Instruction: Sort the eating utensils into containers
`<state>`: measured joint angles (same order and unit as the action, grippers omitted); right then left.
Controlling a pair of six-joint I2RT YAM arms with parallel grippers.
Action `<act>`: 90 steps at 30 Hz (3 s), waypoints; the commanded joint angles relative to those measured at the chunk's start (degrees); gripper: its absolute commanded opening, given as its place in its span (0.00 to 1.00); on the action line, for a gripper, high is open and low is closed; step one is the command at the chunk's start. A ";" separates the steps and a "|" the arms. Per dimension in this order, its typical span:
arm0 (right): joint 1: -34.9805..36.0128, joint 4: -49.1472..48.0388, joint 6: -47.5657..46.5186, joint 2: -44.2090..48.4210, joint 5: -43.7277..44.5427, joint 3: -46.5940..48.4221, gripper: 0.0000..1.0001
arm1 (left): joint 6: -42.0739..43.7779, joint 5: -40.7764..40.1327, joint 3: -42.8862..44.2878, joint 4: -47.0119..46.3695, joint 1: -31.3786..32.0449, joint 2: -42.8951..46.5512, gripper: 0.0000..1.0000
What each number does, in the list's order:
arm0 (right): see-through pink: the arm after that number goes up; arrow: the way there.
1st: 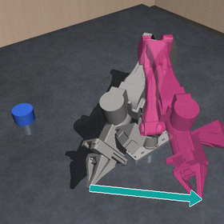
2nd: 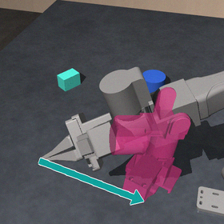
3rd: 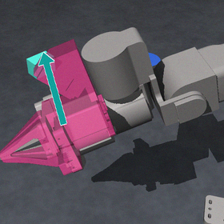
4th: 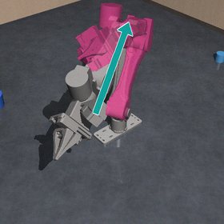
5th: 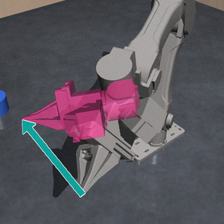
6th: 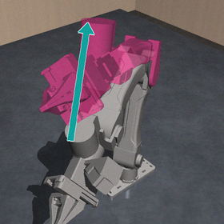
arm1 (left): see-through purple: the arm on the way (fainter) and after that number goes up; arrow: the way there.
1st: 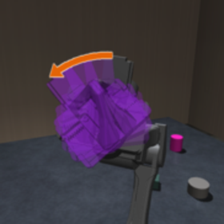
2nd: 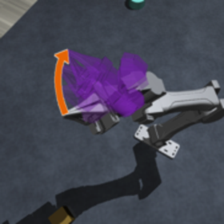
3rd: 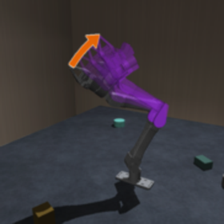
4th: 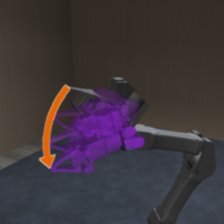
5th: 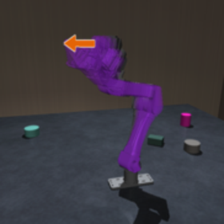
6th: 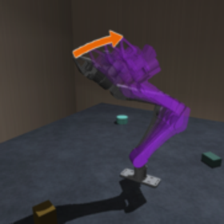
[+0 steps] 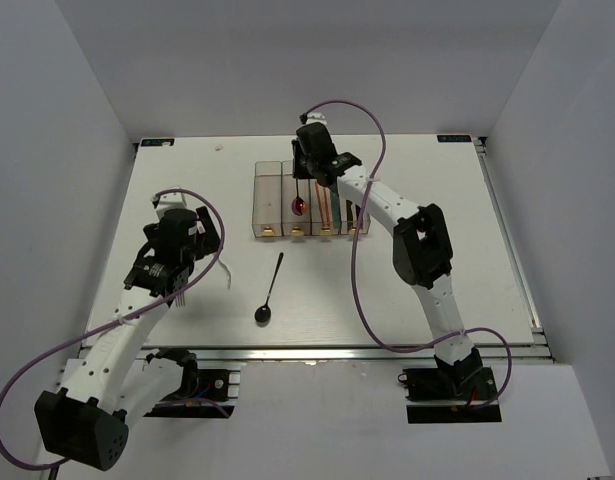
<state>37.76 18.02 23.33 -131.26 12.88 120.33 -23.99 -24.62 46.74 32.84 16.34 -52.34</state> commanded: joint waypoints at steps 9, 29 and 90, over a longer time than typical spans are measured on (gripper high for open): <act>1.09 -7.82 -2.24 0.92 0.12 -2.99 0.00 | 0.87 2.91 -0.25 -1.20 0.19 0.66 0.98; 1.00 -1.69 -3.12 11.61 1.96 -1.14 0.70 | -0.52 7.57 1.85 0.20 2.19 -3.54 0.98; -1.02 3.07 -0.57 71.59 6.80 -60.74 0.89 | -9.49 1.07 37.16 0.47 22.88 -42.10 0.00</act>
<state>37.50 22.44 23.35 -58.48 18.98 58.28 -33.67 -19.07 77.25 34.22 41.41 -87.94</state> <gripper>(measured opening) 0.894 0.009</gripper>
